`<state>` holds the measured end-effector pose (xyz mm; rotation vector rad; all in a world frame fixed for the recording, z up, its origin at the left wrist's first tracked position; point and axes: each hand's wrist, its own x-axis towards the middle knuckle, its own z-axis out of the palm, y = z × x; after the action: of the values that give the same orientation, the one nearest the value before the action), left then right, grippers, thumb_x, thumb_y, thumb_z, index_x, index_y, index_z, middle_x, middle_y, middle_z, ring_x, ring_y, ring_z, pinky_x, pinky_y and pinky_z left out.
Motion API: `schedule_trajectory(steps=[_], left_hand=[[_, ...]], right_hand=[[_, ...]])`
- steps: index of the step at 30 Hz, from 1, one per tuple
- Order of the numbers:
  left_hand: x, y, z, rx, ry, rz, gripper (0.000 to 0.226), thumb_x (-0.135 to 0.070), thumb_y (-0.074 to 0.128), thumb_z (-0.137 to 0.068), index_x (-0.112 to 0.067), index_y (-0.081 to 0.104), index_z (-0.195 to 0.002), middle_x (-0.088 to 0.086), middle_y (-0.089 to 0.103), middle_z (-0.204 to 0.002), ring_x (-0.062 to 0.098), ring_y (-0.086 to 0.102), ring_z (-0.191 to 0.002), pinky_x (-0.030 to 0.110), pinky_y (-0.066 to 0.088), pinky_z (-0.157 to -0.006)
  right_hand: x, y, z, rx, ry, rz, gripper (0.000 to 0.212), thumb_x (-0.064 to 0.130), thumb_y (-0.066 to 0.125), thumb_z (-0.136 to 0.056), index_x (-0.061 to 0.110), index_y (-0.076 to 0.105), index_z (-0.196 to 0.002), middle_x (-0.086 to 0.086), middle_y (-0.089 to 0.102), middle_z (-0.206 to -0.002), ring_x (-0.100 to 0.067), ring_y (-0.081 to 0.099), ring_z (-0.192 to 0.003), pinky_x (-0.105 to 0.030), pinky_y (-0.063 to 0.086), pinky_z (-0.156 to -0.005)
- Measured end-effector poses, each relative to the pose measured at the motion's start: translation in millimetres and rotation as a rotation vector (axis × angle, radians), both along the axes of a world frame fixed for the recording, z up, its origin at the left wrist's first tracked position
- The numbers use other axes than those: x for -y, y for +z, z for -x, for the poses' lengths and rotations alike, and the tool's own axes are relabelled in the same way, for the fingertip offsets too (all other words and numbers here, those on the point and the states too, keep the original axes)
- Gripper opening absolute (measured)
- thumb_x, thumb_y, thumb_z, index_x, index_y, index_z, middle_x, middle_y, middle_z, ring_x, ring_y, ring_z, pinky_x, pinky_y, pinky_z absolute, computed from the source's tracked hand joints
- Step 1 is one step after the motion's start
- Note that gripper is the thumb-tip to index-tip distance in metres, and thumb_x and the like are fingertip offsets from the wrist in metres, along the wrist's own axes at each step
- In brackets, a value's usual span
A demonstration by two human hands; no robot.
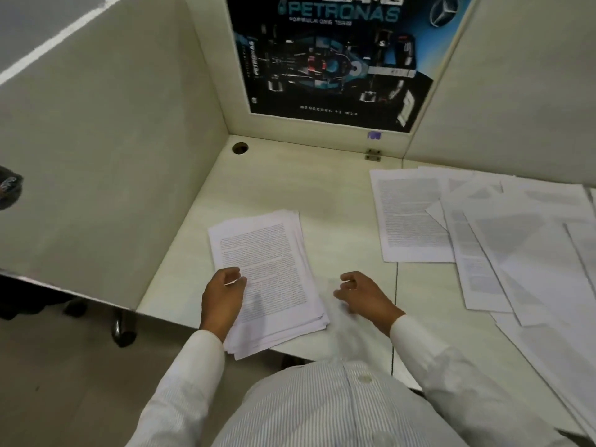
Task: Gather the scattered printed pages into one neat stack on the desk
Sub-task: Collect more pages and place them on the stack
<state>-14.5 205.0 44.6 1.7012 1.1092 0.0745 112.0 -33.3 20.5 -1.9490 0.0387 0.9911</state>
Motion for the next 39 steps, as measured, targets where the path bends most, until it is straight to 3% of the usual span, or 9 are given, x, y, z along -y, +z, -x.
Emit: schedule_trajectory(steps=[2,6,13,17,20,23,28,33,39], left_hand=[[10.7,-4.2,-15.9,0.037,-0.08,0.028,0.021,-0.027,0.059,-0.097,-0.03,0.058,-0.118,-0.006,0.061,-0.122,0.018,0.057,-0.116,0.042,0.048,-0.103],[38.3,-9.1,-49.8,0.057,-0.225,0.056,0.021,-0.026,0.061,-0.096,-0.028,0.062,-0.117,-0.007,0.064,-0.117,0.019,0.06,-0.112,0.046,0.051,-0.1],[104.0,-16.9,-108.3,0.074,-0.412,0.146,0.02,-0.024,0.062,-0.095,-0.028,0.062,-0.115,-0.002,0.064,-0.118,0.018,0.064,-0.108,0.043,0.056,-0.091],[136.9,-23.9,-136.1,0.029,-0.48,0.149,0.021,-0.024,0.063,-0.094,-0.025,0.06,-0.115,0.002,0.063,-0.12,0.021,0.063,-0.107,0.043,0.055,-0.092],[156.8,-34.5,-157.7,-0.041,-0.521,0.09,0.028,-0.025,0.065,-0.092,-0.021,0.06,-0.119,0.003,0.061,-0.128,0.023,0.059,-0.115,0.045,0.049,-0.101],[173.7,-42.0,-182.9,-0.136,-0.549,-0.022,0.048,-0.032,0.066,-0.091,-0.012,0.053,-0.133,0.007,0.053,-0.138,0.026,0.051,-0.126,0.039,0.043,-0.105],[203.4,-48.7,-231.1,-0.26,-0.502,-0.138,0.079,-0.042,0.071,-0.084,0.0,0.038,-0.142,0.018,0.045,-0.145,0.037,0.043,-0.133,0.042,0.039,-0.108],[227.6,-51.4,-276.2,-0.332,-0.397,-0.105,0.089,-0.046,0.079,-0.075,0.001,0.036,-0.137,0.02,0.045,-0.141,0.039,0.047,-0.129,0.048,0.044,-0.104],[240.2,-54.5,-303.3,-0.289,-0.27,0.089,0.089,-0.032,0.084,-0.075,0.003,0.032,-0.138,0.017,0.051,-0.137,0.037,0.054,-0.122,0.042,0.049,-0.096]], right_hand=[[20.6,-0.1,-1.8,-0.019,-0.127,0.002,0.038,0.017,0.065,-0.093,0.012,0.051,-0.128,-0.001,0.058,-0.102,-0.014,0.058,-0.081,-0.025,0.052,-0.065],[57.7,-0.4,-4.5,-0.059,-0.336,-0.017,0.037,0.019,0.066,-0.092,0.011,0.054,-0.126,-0.006,0.06,-0.11,-0.02,0.06,-0.099,-0.038,0.058,-0.082],[134.0,4.2,-24.1,-0.005,-0.593,-0.016,0.032,0.023,0.066,-0.092,0.016,0.056,-0.122,-0.006,0.06,-0.119,-0.018,0.06,-0.106,-0.03,0.059,-0.075],[178.1,4.1,-39.1,0.113,-0.686,0.06,0.042,0.024,0.067,-0.091,0.015,0.051,-0.128,-0.005,0.058,-0.122,-0.016,0.061,-0.102,-0.034,0.057,-0.086],[206.1,-0.9,-52.2,0.311,-0.654,0.249,0.064,0.024,0.073,-0.087,0.012,0.039,-0.141,-0.009,0.045,-0.141,-0.025,0.051,-0.124,-0.031,0.043,-0.099],[220.2,-6.3,-69.7,0.486,-0.494,0.481,0.086,0.035,0.076,-0.083,0.01,0.027,-0.149,-0.012,0.031,-0.153,-0.03,0.031,-0.14,-0.042,0.034,-0.111],[219.1,-24.5,-95.4,0.419,-0.065,0.872,0.118,0.069,0.063,-0.078,0.012,-0.005,-0.156,-0.017,-0.014,-0.163,-0.038,-0.01,-0.151,-0.056,0.006,-0.12],[227.6,-36.8,-104.5,0.337,-0.064,0.909,0.112,0.068,0.055,-0.083,0.008,-0.006,-0.155,-0.024,-0.015,-0.162,-0.041,-0.002,-0.151,-0.059,0.019,-0.117],[231.7,-41.8,-105.4,0.319,-0.079,0.875,0.103,0.064,0.05,-0.084,0.007,0.003,-0.155,-0.025,0.005,-0.161,-0.039,0.011,-0.149,-0.057,0.026,-0.112]])
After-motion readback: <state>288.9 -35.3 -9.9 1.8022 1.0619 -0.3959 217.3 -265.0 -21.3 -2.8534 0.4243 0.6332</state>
